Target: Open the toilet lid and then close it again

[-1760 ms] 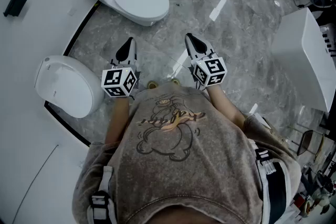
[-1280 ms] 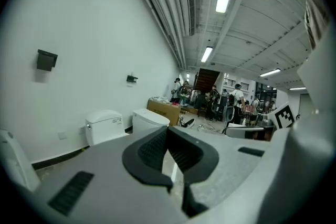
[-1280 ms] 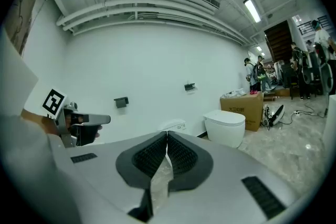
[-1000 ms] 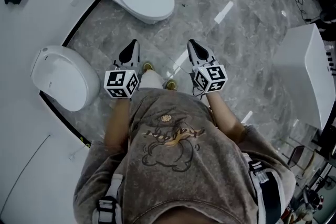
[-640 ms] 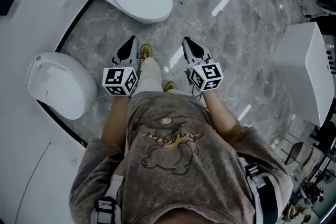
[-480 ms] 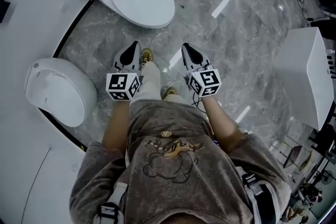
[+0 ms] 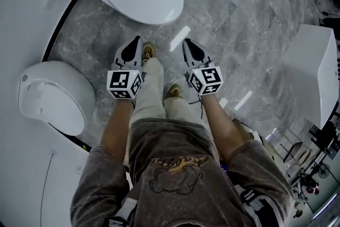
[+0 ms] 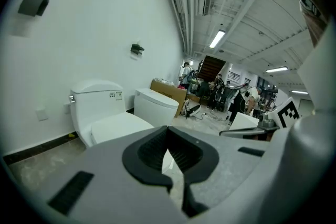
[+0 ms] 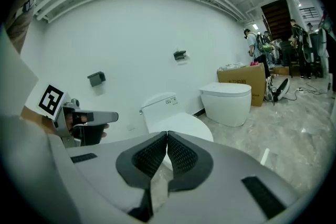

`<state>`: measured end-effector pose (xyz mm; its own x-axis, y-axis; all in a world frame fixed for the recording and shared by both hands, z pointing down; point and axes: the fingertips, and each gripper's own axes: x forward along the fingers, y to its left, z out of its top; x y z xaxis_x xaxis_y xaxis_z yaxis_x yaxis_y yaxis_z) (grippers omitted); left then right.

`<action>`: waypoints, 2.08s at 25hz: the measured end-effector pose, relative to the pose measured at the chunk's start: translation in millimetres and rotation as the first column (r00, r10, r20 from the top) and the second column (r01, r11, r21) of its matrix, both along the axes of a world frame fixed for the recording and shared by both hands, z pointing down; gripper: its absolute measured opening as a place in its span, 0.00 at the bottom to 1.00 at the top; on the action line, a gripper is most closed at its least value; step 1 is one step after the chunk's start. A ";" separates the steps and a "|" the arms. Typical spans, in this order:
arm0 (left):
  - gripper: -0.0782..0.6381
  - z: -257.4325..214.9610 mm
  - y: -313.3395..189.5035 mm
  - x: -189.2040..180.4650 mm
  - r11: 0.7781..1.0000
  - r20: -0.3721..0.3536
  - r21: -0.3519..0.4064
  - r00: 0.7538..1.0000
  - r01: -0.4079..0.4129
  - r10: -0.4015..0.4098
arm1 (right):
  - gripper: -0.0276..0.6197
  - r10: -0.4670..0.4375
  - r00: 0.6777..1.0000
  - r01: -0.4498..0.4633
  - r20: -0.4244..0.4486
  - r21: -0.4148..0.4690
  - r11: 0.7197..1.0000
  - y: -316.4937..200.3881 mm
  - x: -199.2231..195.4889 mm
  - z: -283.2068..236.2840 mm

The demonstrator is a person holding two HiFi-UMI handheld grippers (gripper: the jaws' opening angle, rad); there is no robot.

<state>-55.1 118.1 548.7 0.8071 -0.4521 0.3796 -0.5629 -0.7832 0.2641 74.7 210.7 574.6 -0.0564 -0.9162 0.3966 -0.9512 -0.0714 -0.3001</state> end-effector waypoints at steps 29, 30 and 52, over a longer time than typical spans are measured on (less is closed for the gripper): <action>0.12 311.1 -59.3 37.7 0.980 0.146 -0.193 0.986 -0.049 0.078 | 0.09 -0.064 0.996 0.078 0.069 -0.220 0.972 -98.8 4.9 286.5; 0.12 310.3 -59.4 38.2 0.979 0.142 -0.200 0.987 -0.043 0.073 | 0.09 -0.065 0.996 0.079 0.069 -0.223 0.972 -98.8 5.5 285.6; 0.12 126.2 -124.0 27.8 0.958 0.004 -0.273 0.996 0.091 -0.094 | 0.09 -0.165 0.986 0.165 0.005 -0.053 0.985 -176.8 -5.8 55.5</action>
<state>-27.3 -5.9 674.9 0.7705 -0.4051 0.4923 -0.6262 -0.6254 0.4656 68.8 34.0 630.1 -0.2054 -0.8721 0.4442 -0.9511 0.0709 -0.3006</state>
